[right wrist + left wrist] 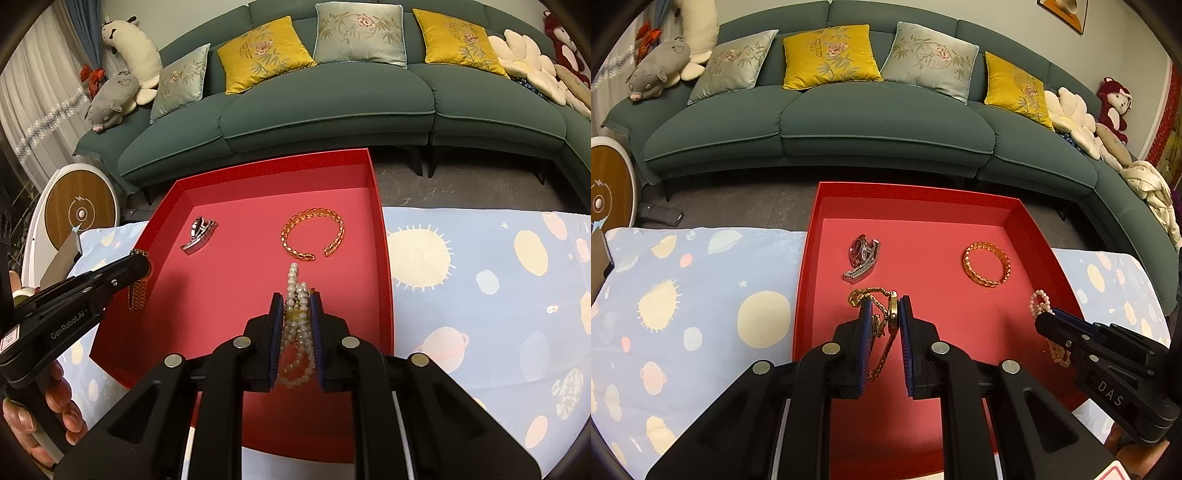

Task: Organize jewelry
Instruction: 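Carry the gold chain and pearl necklace into the red tray and release both, then withdraw both open tools from the red tray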

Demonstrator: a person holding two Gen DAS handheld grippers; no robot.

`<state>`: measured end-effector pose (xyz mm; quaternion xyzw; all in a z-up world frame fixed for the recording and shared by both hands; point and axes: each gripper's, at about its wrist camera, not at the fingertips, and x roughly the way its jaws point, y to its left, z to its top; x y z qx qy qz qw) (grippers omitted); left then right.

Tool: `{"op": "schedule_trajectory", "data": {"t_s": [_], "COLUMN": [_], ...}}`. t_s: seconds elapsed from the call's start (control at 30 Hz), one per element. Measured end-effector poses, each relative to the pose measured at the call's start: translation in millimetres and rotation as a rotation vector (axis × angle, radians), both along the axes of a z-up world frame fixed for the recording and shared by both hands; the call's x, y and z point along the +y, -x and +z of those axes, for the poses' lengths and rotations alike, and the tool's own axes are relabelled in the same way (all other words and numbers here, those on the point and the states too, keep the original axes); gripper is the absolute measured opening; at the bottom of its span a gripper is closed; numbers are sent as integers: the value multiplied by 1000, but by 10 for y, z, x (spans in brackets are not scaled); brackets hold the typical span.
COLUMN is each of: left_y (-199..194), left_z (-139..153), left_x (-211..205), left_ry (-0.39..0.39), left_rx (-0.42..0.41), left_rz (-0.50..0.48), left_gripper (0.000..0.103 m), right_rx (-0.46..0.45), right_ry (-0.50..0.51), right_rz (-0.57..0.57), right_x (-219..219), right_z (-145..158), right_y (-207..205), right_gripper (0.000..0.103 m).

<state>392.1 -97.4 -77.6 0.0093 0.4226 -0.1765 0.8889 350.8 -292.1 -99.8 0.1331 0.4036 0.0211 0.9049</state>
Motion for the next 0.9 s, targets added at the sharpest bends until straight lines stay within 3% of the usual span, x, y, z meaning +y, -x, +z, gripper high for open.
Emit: {"op": "schedule_trajectory", "data": {"t_s": [0.07, 0.1, 0.13, 0.2, 0.33, 0.6, 0.73, 0.9], "left_y": [-9, -5, -1, 30, 203, 970, 1425, 1938], "left_z": [-19, -16, -7, 55, 345, 943, 992, 732], "left_x": [16, 32, 55, 105, 235, 659, 791, 892], "left_ry": [4, 11, 14, 28, 3, 29, 10, -5], "left_rx": [-2, -12, -17, -39, -104, -159, -162, -130], "left_rz": [15, 29, 49, 79, 91, 83, 74, 65], "left_gripper": [14, 19, 37, 50, 50, 52, 55, 62], "right_rx": [-14, -22, -34, -69, -138, -239, -240, -180], "right_ry": [-6, -7, -3, -4, 11, 30, 43, 35], "right_rz": [11, 14, 8, -6, -14, -31, -41, -47], "right_x": [-6, -11, -14, -39, -89, -155, -71, 105], "right_z": [-7, 2, 24, 95, 424, 1149, 1197, 886], "right_y": [-2, -1, 18, 83, 309, 1294, 1822, 2383], "right_gripper": [17, 23, 39, 50, 50, 51, 52, 53]}}
